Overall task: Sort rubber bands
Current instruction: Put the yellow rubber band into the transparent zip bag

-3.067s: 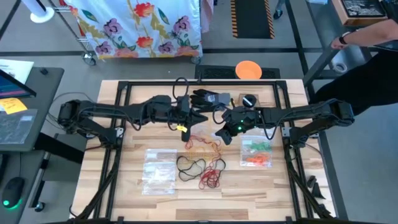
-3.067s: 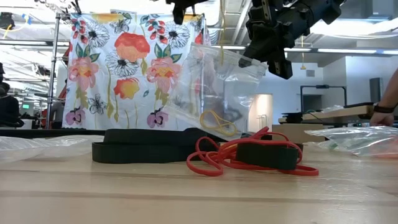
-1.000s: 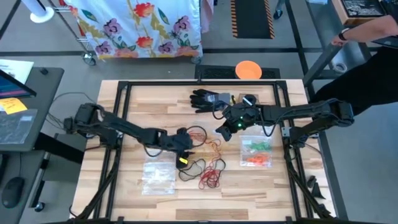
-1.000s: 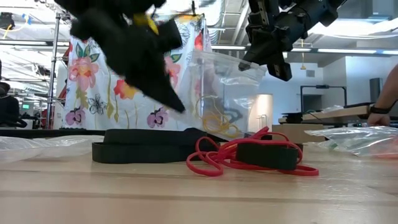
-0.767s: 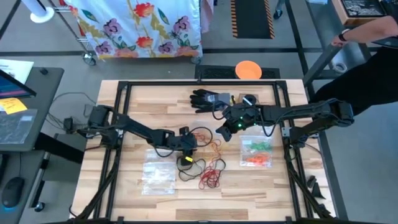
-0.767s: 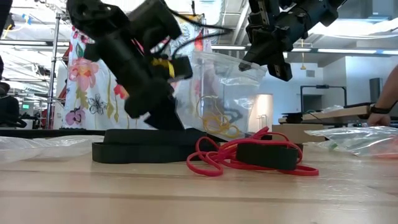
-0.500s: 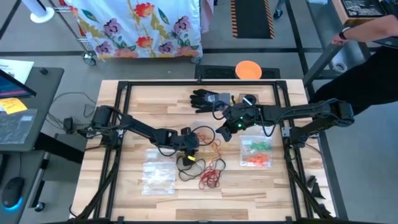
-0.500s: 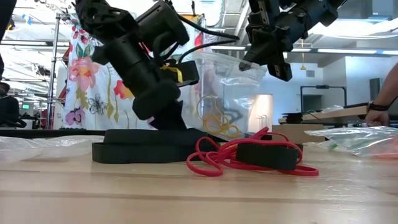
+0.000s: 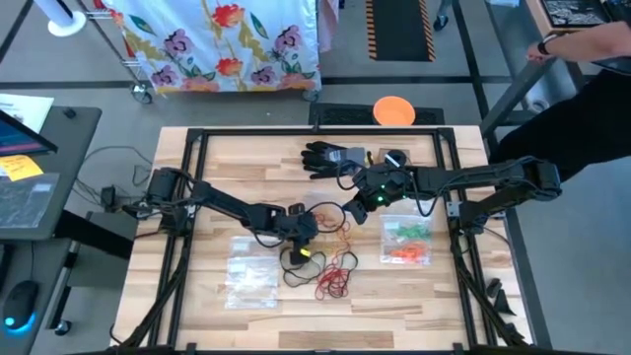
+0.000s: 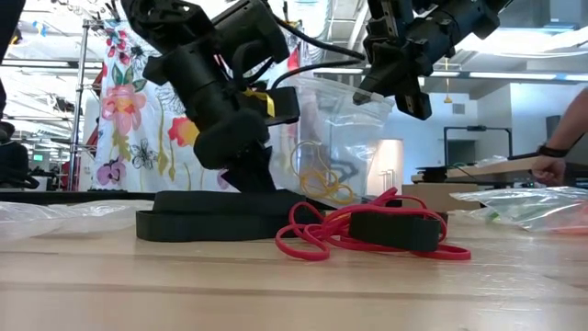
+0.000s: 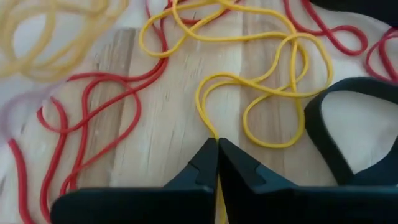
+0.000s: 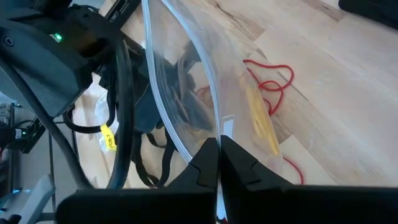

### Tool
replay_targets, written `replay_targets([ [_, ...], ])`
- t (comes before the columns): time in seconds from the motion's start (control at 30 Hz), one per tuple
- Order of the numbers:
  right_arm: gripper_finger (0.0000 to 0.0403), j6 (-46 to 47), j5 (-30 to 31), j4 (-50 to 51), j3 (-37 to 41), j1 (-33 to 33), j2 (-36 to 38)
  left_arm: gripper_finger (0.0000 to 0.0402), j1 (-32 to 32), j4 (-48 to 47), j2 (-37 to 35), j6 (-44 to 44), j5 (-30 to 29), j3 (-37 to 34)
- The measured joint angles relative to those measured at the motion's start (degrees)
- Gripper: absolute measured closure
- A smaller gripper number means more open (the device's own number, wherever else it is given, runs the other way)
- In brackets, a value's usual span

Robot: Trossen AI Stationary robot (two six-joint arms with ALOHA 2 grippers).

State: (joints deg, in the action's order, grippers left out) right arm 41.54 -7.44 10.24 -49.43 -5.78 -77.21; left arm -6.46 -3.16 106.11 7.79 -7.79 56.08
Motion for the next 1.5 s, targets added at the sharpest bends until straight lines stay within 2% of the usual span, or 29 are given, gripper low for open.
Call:
replay_targets([
  [0.33,0.0397,0.0,0.0,0.0,0.0,0.0,0.0,0.0401,-0.5,-1.2,0.0,-2.2,-1.6,3.7],
  [0.5,0.0397,0.0,0.0,0.0,0.0,0.0,0.0,0.0401,-1.9,-8.9,0.0,-2.1,-2.1,8.0],
  [0.7,0.0397,0.0,0.0,0.0,0.0,0.0,0.0,0.0401,-6.0,-17.9,0.0,-4.7,-2.7,17.3],
  [0.93,0.0397,0.0,0.0,0.0,0.0,0.0,0.0,0.0401,-9.3,-32.7,-2.3,-9.6,-17.5,30.7],
  [1.07,0.0397,0.0,0.0,0.0,0.0,0.0,0.0,0.0401,-9.1,-37.8,-4.2,-11.4,-26.1,35.3],
  [1.5,0.0397,0.0,0.0,0.0,0.0,0.0,0.0,0.0401,-2.7,-36.8,-8.7,-12.5,-27.7,36.1],
])
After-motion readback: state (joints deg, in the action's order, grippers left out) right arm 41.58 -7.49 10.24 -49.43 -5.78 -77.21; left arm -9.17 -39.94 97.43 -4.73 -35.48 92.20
